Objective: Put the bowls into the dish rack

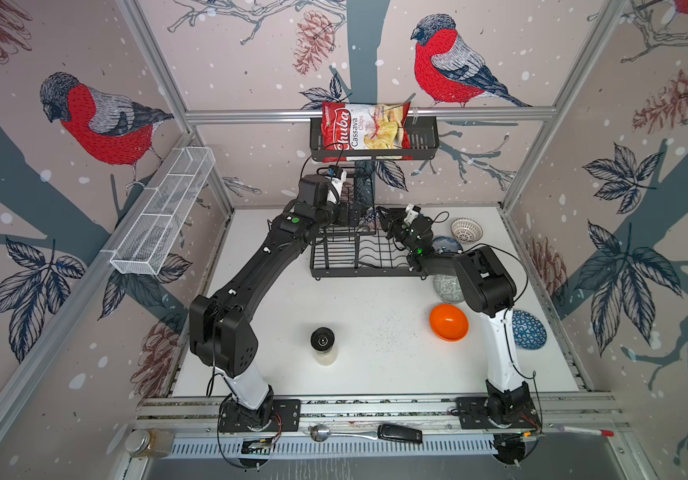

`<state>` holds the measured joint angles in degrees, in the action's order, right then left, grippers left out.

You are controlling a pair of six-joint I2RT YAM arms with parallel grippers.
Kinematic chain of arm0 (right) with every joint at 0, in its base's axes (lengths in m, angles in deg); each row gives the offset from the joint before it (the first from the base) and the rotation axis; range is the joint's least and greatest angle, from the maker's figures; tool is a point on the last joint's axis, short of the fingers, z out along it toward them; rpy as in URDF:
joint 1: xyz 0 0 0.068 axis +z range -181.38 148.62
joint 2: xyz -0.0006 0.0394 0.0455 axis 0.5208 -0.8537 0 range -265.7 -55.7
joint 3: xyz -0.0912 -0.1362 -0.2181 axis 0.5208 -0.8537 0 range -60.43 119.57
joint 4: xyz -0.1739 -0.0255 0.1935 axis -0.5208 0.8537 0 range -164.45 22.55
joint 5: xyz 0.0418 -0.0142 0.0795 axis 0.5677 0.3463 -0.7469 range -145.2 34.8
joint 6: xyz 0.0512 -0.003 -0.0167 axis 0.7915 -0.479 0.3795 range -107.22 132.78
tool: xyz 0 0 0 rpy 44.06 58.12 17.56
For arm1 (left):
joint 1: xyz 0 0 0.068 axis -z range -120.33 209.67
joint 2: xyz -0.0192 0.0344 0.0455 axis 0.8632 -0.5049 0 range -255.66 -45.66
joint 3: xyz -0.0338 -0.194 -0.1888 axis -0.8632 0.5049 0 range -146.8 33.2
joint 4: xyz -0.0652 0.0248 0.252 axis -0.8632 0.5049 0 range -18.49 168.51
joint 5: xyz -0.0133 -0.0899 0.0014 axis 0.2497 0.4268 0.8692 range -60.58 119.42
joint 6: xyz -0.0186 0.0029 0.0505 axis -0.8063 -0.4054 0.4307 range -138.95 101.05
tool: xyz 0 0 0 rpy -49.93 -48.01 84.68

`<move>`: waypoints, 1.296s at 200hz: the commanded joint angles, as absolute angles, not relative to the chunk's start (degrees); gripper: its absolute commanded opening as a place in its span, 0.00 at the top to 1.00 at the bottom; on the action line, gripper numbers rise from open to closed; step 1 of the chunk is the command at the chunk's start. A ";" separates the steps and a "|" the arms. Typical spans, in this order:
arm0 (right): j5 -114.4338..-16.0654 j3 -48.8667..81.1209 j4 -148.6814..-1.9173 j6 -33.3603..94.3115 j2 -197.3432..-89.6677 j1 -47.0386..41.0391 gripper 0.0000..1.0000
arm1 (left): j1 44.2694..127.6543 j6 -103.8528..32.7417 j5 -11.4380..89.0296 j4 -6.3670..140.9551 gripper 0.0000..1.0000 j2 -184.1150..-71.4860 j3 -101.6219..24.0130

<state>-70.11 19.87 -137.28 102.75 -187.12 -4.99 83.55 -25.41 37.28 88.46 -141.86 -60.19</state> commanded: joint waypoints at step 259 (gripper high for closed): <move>-56.96 38.80 -141.26 108.40 -203.83 -0.27 1.00 | 80.83 -30.12 42.96 85.13 0.02 -144.89 -59.11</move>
